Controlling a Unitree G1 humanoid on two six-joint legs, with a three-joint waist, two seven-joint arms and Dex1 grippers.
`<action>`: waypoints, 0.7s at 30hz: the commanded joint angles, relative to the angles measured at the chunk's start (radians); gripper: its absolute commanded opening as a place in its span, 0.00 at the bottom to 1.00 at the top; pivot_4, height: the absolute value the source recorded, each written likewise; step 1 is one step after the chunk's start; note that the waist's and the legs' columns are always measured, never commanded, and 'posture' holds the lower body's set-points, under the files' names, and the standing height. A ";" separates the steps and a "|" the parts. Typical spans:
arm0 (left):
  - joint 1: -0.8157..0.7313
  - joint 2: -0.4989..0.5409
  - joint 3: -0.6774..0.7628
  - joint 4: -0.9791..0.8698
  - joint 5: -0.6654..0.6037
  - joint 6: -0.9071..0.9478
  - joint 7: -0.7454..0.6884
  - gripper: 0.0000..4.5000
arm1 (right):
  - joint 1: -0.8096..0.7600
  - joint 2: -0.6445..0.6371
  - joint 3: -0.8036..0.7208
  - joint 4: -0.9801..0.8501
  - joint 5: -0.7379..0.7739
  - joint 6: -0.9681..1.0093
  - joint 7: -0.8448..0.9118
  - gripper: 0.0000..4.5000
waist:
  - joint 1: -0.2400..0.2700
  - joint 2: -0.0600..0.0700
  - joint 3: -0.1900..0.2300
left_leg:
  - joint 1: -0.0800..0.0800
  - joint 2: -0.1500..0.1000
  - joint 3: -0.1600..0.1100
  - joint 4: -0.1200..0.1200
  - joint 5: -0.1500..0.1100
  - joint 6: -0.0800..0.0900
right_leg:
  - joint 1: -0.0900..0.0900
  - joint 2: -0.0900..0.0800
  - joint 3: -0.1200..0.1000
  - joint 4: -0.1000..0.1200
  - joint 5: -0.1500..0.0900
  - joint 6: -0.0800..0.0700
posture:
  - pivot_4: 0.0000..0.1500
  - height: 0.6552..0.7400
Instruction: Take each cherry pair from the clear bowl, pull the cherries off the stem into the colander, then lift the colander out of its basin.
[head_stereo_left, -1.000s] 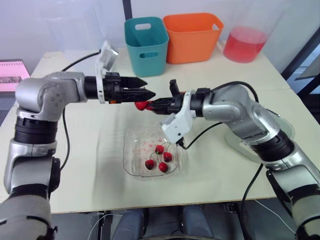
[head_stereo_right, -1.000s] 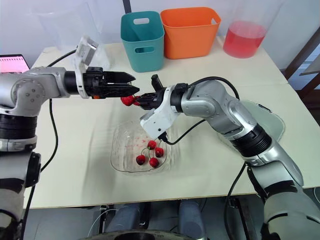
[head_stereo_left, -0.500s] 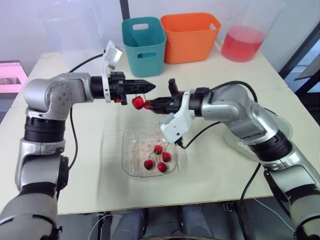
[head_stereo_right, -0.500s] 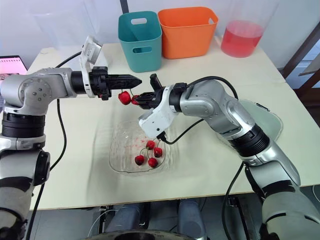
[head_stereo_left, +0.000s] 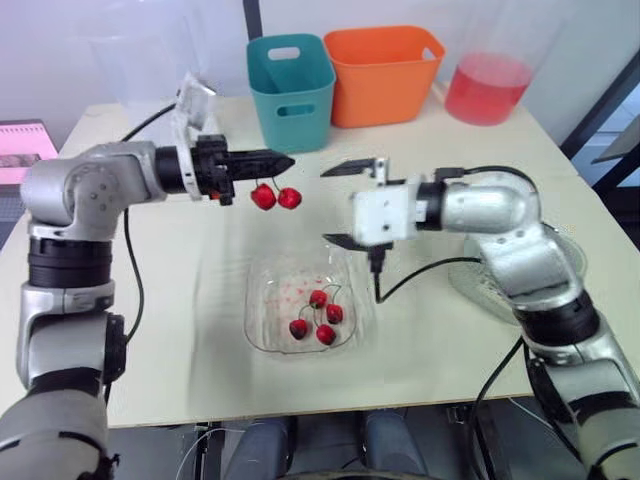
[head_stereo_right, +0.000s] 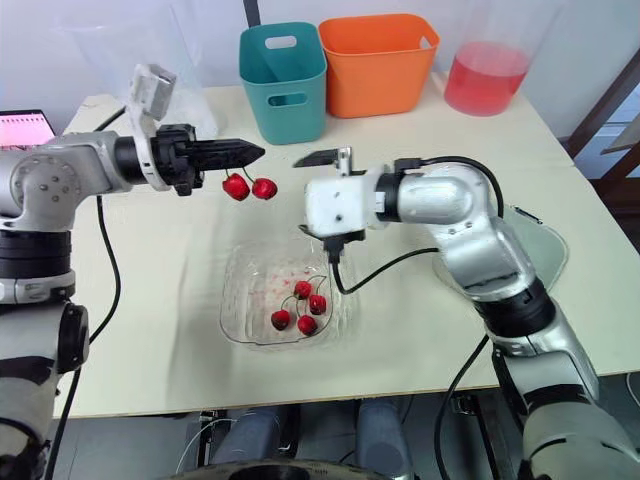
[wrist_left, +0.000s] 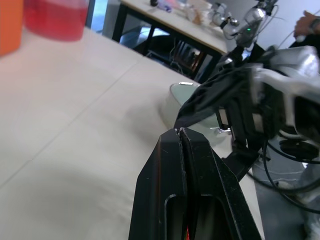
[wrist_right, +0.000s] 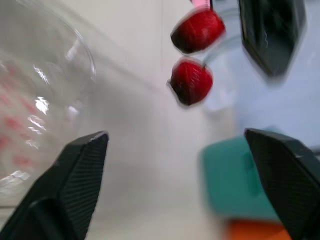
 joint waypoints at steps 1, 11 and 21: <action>-0.014 0.027 0.039 -0.038 -0.024 -0.041 -0.079 0.00 | -0.042 0.143 -0.232 -0.080 0.358 0.576 -0.051 0.99 | -0.003 0.000 0.000 | 0.000 0.000 0.000 0.000 0.000 0.000 | 0.000 0.000 0.000 0.000 0.000 0.000 | 1.00 1.00; -0.045 0.023 0.003 -0.085 -0.036 -0.030 -0.156 0.00 | -0.175 0.368 -0.385 -0.033 0.576 1.053 -0.286 0.99 | -0.001 0.001 0.000 | 0.000 -0.001 -0.001 0.000 0.000 0.000 | -0.002 -0.002 0.001 0.008 0.000 0.000 | 1.00 1.00; -0.039 -0.007 0.003 -0.124 -0.047 -0.006 -0.134 0.00 | -0.194 0.395 -0.370 -0.020 0.663 1.045 -0.381 0.99 | -0.004 0.001 0.000 | 0.000 -0.001 -0.001 0.000 0.000 0.000 | -0.003 -0.002 0.001 0.009 0.000 0.000 | 1.00 1.00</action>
